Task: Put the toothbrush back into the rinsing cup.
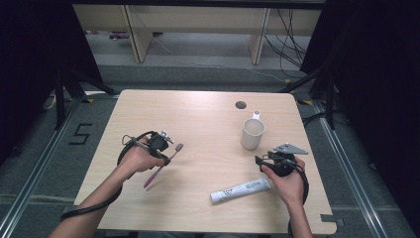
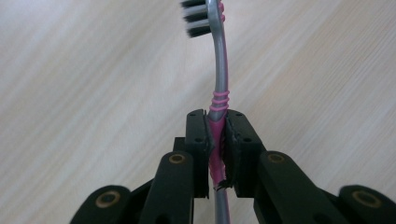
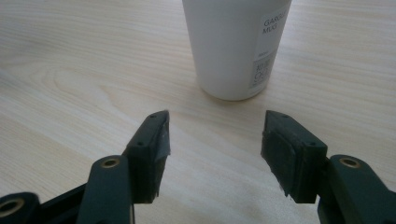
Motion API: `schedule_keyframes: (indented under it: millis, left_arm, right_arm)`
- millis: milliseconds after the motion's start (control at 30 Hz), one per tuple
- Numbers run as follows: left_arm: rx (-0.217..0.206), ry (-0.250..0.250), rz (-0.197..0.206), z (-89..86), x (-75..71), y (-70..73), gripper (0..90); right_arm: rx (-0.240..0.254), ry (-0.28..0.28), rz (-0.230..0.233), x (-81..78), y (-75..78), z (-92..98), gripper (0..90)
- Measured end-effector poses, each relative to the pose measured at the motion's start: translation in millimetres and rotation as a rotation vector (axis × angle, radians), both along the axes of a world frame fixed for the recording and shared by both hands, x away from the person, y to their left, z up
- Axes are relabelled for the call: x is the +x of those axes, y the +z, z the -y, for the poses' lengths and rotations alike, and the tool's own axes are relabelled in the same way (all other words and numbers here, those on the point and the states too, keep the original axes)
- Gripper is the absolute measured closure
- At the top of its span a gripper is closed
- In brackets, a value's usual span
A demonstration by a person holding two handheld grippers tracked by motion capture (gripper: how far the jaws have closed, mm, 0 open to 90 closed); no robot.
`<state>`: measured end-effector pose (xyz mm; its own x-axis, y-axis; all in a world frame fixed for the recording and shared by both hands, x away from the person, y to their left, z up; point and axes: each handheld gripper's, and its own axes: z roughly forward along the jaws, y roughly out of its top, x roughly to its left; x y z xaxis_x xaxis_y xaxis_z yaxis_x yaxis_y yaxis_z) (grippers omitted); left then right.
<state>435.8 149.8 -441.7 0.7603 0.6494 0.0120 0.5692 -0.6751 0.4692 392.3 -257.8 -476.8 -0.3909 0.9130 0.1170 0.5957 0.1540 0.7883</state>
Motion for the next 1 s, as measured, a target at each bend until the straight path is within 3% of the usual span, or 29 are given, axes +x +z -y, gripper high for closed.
schedule_keyframes:
  millis: [100,233,300,400,433,467,533,600,633,700,733,767,800,867,933,967,1000]
  left_arm:
    - [-0.092,-0.019,0.055,-2.2,-1.0,4.8,80.1]
    - [-0.199,0.031,0.135,-3.3,-7.7,5.7,80.2]
    - [-0.245,-0.007,0.225,-5.2,-6.6,4.7,80.2]
    - [-0.349,0.003,0.305,-6.2,-8.9,2.5,80.1]
    - [-0.390,0.041,0.335,-6.0,-11.0,1.8,80.2]
    - [-0.395,0.043,0.357,-6.8,-11.9,1.6,80.2]
    - [-0.444,0.044,0.413,-7.0,-13.8,0.1,80.2]
    - [-0.460,0.046,0.428,-7.0,-14.4,-0.4,80.2]
    - [-0.519,0.058,0.483,-7.3,-17.3,-1.1,80.2]
    - [-0.562,0.064,0.515,-7.6,-18.8,-2.0,80.2]
    - [-0.592,0.054,0.531,-7.2,-19.8,-2.8,80.2]
    - [-0.604,0.056,0.537,-6.5,-20.8,-3.6,80.2]
    - [-0.612,0.048,0.545,-6.0,-21.3,-4.3,80.2]
    - [-0.631,0.047,0.560,-4.4,-22.5,-6.1,80.2]
    - [-0.649,0.047,0.572,-2.8,-22.8,-7.8,80.2]
    - [-0.657,0.047,0.569,-1.8,-22.9,-8.4,80.2]
    - [-0.661,0.046,0.569,-0.9,-23.0,-9.0,80.1]
  right_arm:
    - [0.014,0.005,0.004,-0.4,0.2,-0.9,42.9]
    - [0.016,0.018,0.030,0.2,0.7,1.0,44.1]
    - [0.029,0.009,0.025,-0.4,1.2,0.3,44.5]
    - [0.021,0.009,0.036,-0.7,1.8,0.6,45.1]
    - [0.025,0.009,0.036,-1.1,2.1,0.2,45.4]
    - [0.034,0.010,0.049,-0.9,1.4,-0.4,46.0]
    - [0.054,0.019,0.054,-0.8,1.5,-1.0,47.2]
    - [0.042,0.012,0.042,-2.7,3.8,-1.9,48.0]
    - [0.042,0.017,0.067,-2.1,3.8,-2.4,48.4]
    - [0.039,0.014,0.078,-2.3,4.3,-4.0,49.6]
    - [0.044,0.021,0.062,-3.2,5.4,-4.2,50.3]
    - [0.075,0.018,0.073,-3.6,4.6,-7.9,50.9]
    - [0.056,0.032,0.085,-3.2,5.3,-7.3,51.5]
    - [0.084,0.040,0.088,-3.8,5.5,-10.7,53.3]
    - [0.076,0.052,0.111,-4.0,6.6,-13.5,55.0]
    - [0.106,0.061,0.095,-5.0,7.6,-16.7,56.1]
    - [0.092,0.054,0.110,-6.1,9.4,-18.0,57.3]
